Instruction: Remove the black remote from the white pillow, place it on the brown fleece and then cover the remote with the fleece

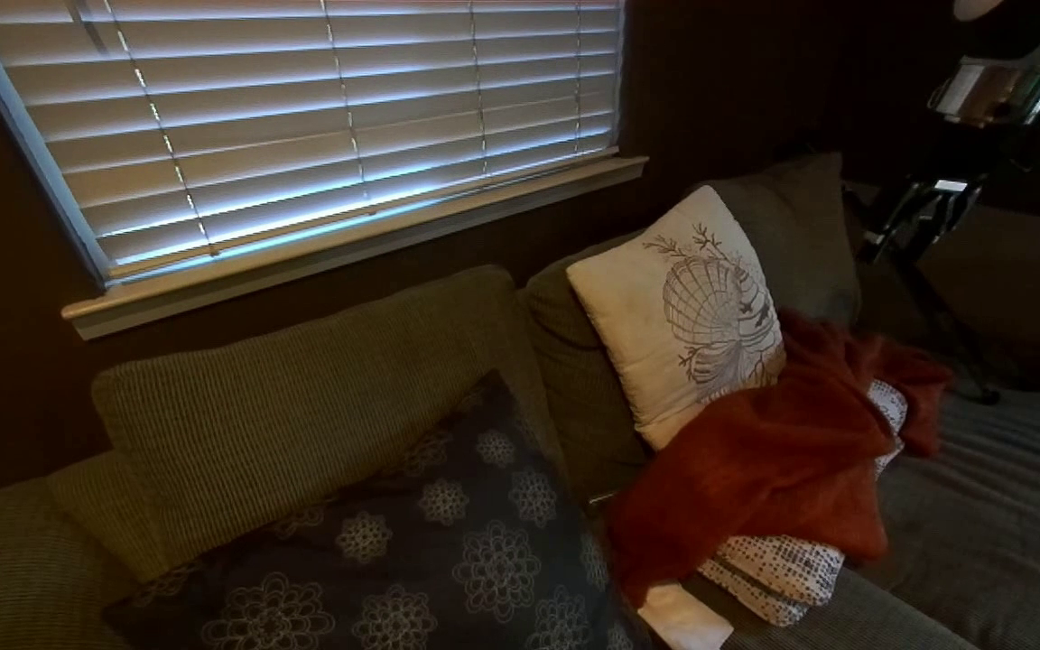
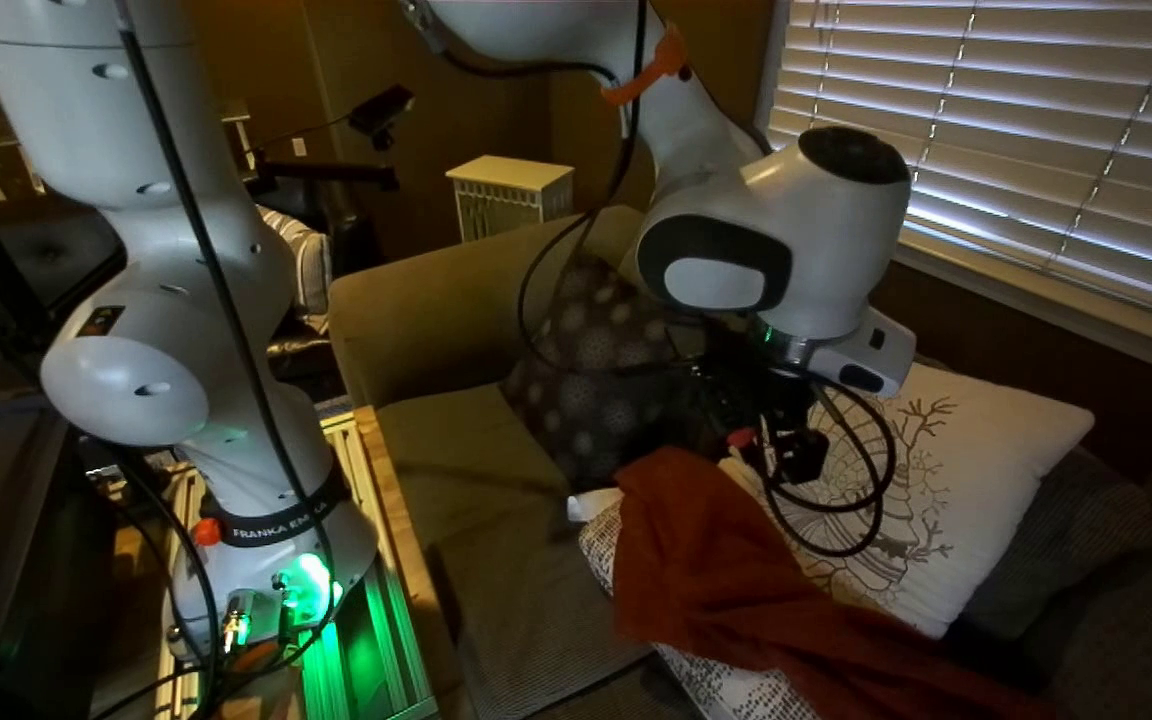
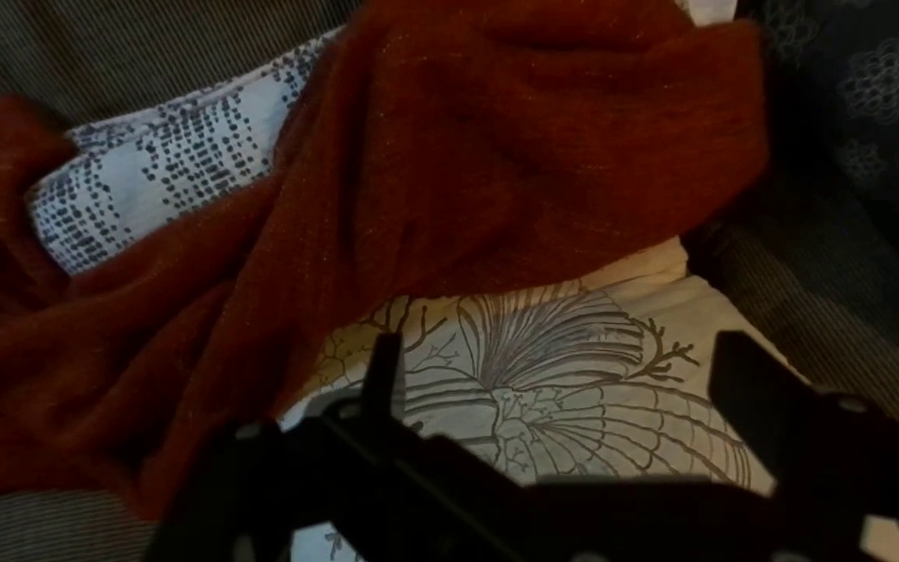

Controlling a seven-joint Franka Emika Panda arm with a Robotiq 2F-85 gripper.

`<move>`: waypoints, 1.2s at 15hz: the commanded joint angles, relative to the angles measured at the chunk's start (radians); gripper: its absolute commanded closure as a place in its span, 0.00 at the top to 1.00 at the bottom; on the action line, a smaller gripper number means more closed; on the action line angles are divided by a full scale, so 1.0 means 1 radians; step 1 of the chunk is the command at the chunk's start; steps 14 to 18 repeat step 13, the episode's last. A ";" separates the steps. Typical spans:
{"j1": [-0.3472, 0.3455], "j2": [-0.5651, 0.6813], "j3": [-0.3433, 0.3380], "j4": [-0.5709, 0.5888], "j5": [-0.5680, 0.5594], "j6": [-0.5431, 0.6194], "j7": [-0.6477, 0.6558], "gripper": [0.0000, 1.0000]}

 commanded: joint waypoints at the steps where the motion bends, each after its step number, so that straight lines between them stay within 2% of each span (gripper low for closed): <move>1: 0.040 -0.051 -0.053 -0.008 -0.113 -0.077 0.125 1.00; 8: 0.090 -0.070 -0.075 0.020 -0.369 -0.167 0.370 1.00; 9: 0.084 -0.046 -0.076 0.014 -0.303 -0.122 0.301 1.00; 18: 0.088 -0.044 -0.078 0.014 -0.309 -0.124 0.310 1.00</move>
